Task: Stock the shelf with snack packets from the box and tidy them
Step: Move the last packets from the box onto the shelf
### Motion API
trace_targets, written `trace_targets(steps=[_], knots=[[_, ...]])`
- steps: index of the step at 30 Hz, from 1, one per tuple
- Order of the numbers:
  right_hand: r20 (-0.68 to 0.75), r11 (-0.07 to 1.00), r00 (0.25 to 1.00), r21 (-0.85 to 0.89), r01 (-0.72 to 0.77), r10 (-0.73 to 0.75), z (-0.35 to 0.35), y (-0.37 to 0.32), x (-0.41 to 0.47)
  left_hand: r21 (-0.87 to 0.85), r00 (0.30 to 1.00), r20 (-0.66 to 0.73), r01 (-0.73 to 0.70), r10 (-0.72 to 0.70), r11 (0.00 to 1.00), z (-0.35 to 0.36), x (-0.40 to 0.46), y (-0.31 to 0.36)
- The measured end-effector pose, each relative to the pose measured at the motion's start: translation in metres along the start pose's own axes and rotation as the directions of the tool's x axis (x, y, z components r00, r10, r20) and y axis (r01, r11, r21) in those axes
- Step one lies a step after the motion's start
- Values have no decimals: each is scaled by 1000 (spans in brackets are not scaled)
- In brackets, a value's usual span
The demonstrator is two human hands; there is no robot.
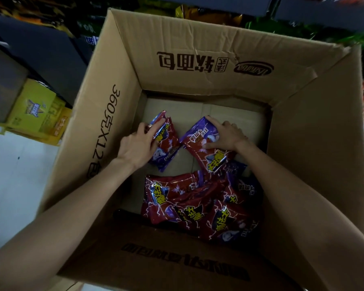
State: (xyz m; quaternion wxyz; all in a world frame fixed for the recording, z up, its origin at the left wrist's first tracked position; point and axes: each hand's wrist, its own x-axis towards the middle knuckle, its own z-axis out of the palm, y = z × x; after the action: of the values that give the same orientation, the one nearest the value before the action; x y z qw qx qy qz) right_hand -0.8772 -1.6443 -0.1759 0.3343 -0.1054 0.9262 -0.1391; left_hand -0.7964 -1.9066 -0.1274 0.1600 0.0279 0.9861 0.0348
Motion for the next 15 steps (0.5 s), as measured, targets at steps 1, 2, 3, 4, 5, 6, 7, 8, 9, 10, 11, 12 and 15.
trace_targets(steps=[1, 2, 3, 4, 5, 6, 7, 8, 9, 10, 11, 12, 15], knots=[[1, 1000, 1000, 22, 9, -9, -1, -3, -3, 3, 1000, 1, 7, -7, 1000, 0, 1, 0], [3, 999, 1000, 45, 19, -19, -2, -6, -7, 15, 1000, 5, 10, -10, 1000, 0, 1, -1], [8, 997, 1000, 66, 26, -26, -1, -9, -11, 35, 1000, 12, 11, -12, 999, 1, 2, -1], [13, 997, 999, 77, 30, -31, 0, -12, -15, 59, 1000, 19, 15, -17, 998, 2, 2, -1], [14, 997, 999, 75, 33, -34, 1, -14, -19, 85, 999, 24, 20, -22, 996, 4, 3, 0], [5, 997, 999, 65, 37, -37, 3, -16, -23, 108, 999, 26, 23, -26, 994, 6, 3, 1], [-12, 998, 999, 55, 38, -37, 5, -18, -28, 125, 999, 22, 24, -27, 992, 8, 3, 2], [-35, 998, 999, 56, 35, -33, 7, -20, -31, 135, 1000, 16, 25, -27, 991, 10, 4, 3], [-57, 997, 998, 72, 24, -20, 9, -22, -35, 136, 1000, 11, 24, -26, 990, 11, 4, 4], [-75, 995, 997, 100, 7, 0, 12, -25, -39, 126, 1000, 5, 21, -22, 992, 12, 5, 4], [-87, 991, 996, 134, -16, 28, 13, -27, -42, 108, 1000, 3, 14, -14, 994, 11, 5, 4], [-96, 986, 994, 164, -39, 55, 14, -30, -45, 84, 1000, 2, 3, -4, 996, 10, 6, 4], [-132, 978, 987, 199, -65, 93, 9, -37, -56, 10, 1000, 0, -5, 5, 1000, 1, 6, 3]])
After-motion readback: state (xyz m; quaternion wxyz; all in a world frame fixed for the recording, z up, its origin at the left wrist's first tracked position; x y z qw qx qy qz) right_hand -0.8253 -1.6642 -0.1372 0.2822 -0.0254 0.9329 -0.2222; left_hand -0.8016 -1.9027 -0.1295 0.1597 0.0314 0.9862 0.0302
